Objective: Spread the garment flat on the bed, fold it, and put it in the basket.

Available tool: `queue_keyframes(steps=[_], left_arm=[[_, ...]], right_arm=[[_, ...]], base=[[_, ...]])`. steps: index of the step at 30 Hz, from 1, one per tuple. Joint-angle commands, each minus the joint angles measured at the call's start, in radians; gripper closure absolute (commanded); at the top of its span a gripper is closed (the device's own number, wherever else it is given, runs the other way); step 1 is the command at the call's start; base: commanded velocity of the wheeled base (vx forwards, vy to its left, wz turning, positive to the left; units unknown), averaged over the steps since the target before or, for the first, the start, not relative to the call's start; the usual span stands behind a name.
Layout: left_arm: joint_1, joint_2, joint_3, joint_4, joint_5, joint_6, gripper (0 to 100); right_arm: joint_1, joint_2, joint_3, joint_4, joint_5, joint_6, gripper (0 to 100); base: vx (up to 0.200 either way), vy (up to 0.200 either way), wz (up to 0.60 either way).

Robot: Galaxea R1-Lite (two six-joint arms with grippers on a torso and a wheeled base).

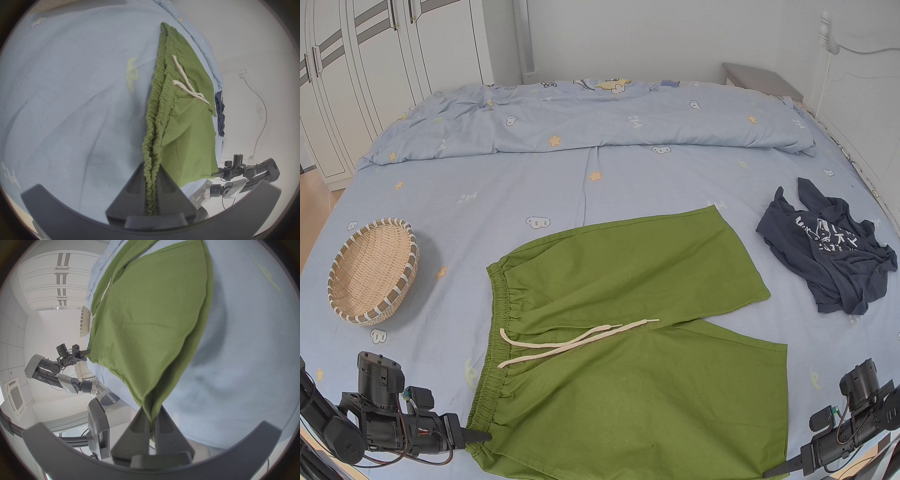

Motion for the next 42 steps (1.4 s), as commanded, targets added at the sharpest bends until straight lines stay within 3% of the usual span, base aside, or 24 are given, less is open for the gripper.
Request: queue_keyframes(steps=[1,14,22,26,29,42], left_arm=[[0.005,-0.075,0.018,0.077,-0.017,0.002,100],[0.005,-0.094,0.018,0.137,-0.023,0.005,100],[0.007,-0.132,0.018,0.062,-0.024,-0.007,100],[-0.001,-0.194,-0.001,0.02,-0.024,-0.047,100],[-0.004,-0.253,-0.068,0.043,-0.024,-0.116,100],[0.002,-0.252,-0.281,0.148,-0.024,-0.159,100]], right_arm=[[0.001,-0.138,0.018,0.094,-0.002,-0.004,100],[0.001,-0.17,0.018,0.135,-0.003,-0.012,100],[-0.01,-0.232,0.012,0.055,0.004,-0.005,100],[-0.011,-0.319,-0.05,0.06,0.003,0.011,100],[-0.011,-0.385,-0.15,0.124,-0.005,0.082,100],[-0.028,-0.402,-0.452,0.256,-0.005,0.154,100]], base=[[0.0,0.0,0.0],[0.0,0.0,0.0],[0.0,0.0,0.0],[0.0,0.0,0.0],[0.0,0.0,0.0],[0.0,0.0,0.0]])
